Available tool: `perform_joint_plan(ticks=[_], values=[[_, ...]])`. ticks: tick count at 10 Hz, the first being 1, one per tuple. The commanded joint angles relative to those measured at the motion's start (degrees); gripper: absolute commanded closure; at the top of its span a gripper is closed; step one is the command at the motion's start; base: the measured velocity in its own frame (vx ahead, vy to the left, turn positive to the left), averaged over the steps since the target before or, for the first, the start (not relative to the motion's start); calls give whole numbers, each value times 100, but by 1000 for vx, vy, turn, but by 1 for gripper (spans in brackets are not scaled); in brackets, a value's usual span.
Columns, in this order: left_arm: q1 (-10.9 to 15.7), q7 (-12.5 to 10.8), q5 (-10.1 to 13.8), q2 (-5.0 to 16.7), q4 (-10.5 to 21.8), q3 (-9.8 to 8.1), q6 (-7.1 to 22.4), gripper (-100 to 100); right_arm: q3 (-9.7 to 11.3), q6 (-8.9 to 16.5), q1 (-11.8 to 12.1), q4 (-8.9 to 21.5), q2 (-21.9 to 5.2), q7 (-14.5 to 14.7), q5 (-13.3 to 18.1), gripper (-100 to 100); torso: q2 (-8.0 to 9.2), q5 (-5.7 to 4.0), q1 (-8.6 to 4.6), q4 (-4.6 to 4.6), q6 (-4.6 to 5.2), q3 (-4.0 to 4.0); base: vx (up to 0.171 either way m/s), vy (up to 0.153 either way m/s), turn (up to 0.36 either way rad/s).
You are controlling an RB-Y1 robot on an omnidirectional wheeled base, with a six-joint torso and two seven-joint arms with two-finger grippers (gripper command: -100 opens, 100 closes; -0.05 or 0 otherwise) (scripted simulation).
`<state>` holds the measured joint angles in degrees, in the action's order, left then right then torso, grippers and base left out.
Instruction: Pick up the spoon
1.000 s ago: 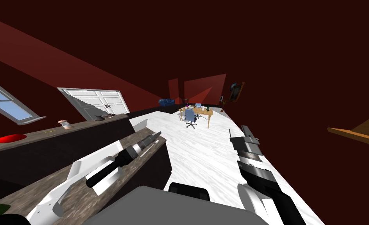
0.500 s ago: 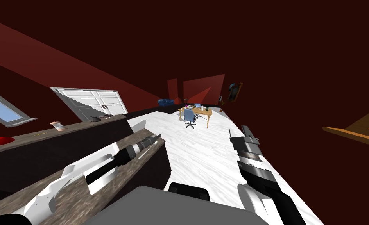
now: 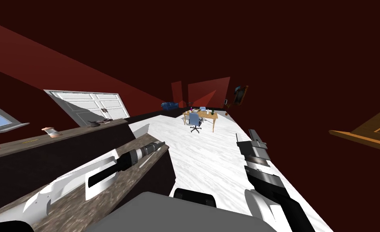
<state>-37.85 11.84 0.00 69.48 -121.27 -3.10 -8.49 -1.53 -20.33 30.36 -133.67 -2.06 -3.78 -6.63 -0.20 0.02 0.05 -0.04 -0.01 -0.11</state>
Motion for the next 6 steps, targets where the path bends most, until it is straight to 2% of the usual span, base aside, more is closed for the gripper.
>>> perform_joint_plan(ticks=[1,2,3,4,5,6], values=[[8,6,-1,286,40,85,61,-100,0,0,0,0,0,0,0,0,0,0,0,0,0,0,45,14,-19],[8,6,-1,371,40,85,61,-100,0,0,0,0,0,0,0,0,1,0,1,0,0,0,17,8,4],[-72,1,14,583,97,192,119,-100,0,0,0,0,0,0,0,0,8,0,-1,2,-1,4,38,11,-44],[-72,1,14,748,97,192,119,-100,0,0,0,0,0,0,0,0,5,0,0,1,-1,3,40,15,-20],[-153,-7,34,921,149,313,168,-100,0,0,0,0,0,0,0,0,4,0,0,1,0,2,54,27,-44],[-153,-7,34,1098,149,313,168,-100,0,0,0,0,0,0,0,0,0,1,5,0,-1,0,51,19,-18]])
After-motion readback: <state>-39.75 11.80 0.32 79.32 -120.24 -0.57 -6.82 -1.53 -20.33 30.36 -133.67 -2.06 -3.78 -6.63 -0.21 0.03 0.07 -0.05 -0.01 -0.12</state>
